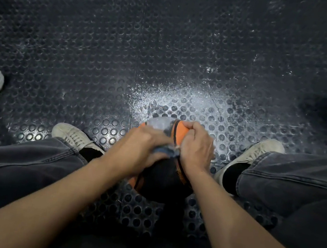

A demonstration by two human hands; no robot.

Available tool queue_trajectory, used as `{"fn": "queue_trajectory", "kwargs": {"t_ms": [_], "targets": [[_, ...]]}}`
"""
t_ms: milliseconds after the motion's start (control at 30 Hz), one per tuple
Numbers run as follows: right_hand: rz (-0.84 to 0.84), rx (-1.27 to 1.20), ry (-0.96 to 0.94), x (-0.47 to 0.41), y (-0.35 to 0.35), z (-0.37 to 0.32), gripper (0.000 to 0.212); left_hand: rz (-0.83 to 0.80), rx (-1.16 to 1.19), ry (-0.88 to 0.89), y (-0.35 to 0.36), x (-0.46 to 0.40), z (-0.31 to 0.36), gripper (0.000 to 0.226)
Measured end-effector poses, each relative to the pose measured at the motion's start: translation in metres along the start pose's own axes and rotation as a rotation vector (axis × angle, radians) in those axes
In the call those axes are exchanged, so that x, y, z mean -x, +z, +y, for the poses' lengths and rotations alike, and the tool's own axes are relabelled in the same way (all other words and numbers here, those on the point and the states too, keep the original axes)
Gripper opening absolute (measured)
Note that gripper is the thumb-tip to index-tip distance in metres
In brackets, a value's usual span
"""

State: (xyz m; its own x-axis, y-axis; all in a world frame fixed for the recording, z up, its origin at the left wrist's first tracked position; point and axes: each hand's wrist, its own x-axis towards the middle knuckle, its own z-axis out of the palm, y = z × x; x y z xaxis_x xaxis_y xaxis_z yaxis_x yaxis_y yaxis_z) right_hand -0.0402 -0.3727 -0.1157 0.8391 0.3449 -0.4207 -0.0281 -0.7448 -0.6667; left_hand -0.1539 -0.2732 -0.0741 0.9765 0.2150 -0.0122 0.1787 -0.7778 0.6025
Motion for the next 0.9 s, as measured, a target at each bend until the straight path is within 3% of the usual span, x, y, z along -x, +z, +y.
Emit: {"fn": "queue_trajectory", "kwargs": {"t_ms": [133, 233, 300, 433, 567, 633, 767, 800, 900], "targets": [[0.063, -0.062, 0.070, -0.005, 0.003, -0.004, 0.034, 0.206, -0.033, -0.102, 0.019, -0.009, 0.009, 0.009], [0.084, -0.076, 0.109, -0.006, 0.002, -0.001, 0.034, -0.040, -0.014, 0.145, 0.027, 0.025, 0.018, 0.011], [0.076, -0.080, 0.102, -0.006, 0.004, -0.002, 0.034, -0.072, -0.037, 0.178, 0.019, 0.023, 0.010, 0.015], [0.053, -0.063, 0.138, -0.014, 0.007, -0.010, 0.031, 0.214, -0.047, -0.045, 0.027, 0.010, 0.011, 0.014], [0.117, -0.071, 0.156, -0.014, 0.007, -0.001, 0.031, -0.051, -0.153, 0.243, 0.048, 0.042, 0.024, 0.020], [0.115, -0.090, 0.141, -0.014, 0.006, 0.002, 0.031, -0.074, -0.176, 0.316, 0.040, 0.036, 0.017, 0.017], [0.116, -0.097, 0.130, -0.015, 0.005, -0.001, 0.028, 0.275, -0.009, -0.011, 0.028, 0.010, 0.010, 0.013], [0.121, -0.104, 0.123, -0.013, 0.006, 0.000, 0.026, 0.282, -0.014, -0.022, 0.027, 0.010, 0.008, 0.013], [0.120, -0.099, 0.108, -0.008, 0.006, 0.007, 0.024, 0.097, 0.013, 0.101, 0.019, 0.018, 0.004, 0.014]]}}
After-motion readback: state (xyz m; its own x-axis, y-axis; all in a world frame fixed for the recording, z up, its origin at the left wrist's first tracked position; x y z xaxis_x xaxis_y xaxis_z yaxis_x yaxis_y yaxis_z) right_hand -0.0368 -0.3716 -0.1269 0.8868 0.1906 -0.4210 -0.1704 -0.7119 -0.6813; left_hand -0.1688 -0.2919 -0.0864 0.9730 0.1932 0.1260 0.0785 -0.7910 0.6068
